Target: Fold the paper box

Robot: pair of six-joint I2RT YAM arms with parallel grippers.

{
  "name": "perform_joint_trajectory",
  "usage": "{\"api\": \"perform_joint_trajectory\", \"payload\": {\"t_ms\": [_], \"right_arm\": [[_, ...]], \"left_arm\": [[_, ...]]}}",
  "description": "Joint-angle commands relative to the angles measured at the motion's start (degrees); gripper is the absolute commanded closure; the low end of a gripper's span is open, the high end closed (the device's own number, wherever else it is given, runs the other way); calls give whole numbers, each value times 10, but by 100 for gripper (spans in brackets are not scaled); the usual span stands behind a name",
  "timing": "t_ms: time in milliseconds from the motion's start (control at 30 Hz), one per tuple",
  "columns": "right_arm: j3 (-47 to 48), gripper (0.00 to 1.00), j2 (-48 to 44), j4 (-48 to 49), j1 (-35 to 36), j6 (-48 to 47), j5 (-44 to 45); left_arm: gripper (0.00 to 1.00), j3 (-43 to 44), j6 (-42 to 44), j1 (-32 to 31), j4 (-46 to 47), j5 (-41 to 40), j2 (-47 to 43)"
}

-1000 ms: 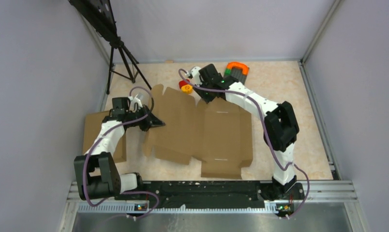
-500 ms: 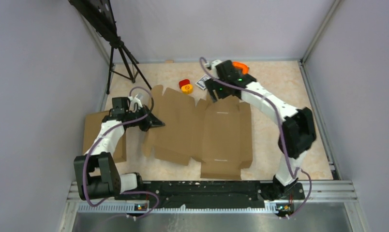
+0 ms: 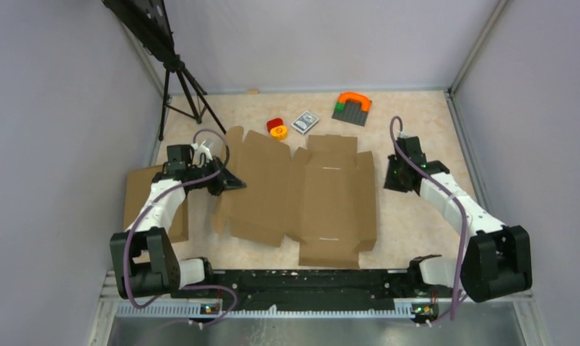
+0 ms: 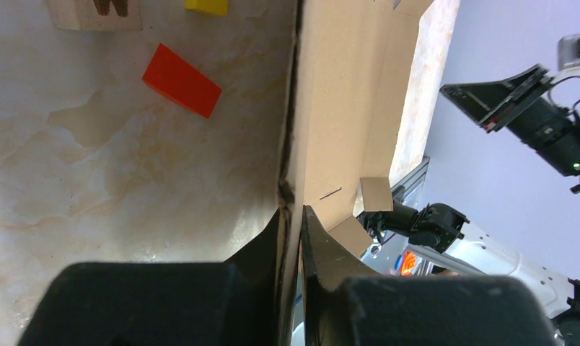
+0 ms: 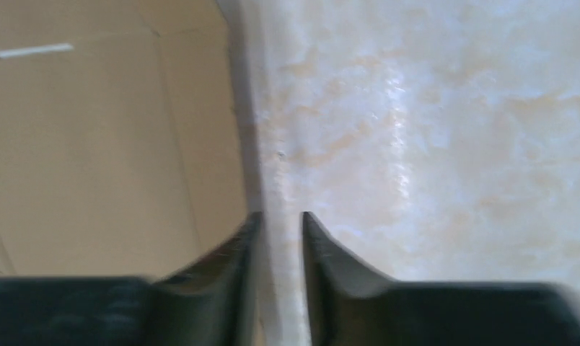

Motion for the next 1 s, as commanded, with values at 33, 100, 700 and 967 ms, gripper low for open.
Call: {"api": "perform_joint_trajectory", "payload": {"t_ms": [33, 100, 700, 967], "right_arm": [[-53, 99, -52, -10, -31, 65, 26], [-64, 100, -41, -5, -31, 94, 19], [-121, 100, 43, 159, -30, 61, -288], [-96, 100, 72, 142, -6, 39, -301]], "left_arm": [[92, 5, 2, -1, 19, 14, -23], [92, 3, 1, -1, 20, 14, -25], [87, -11, -29, -5, 56, 63, -18], [86, -23, -68, -50, 107, 59, -2]]}}
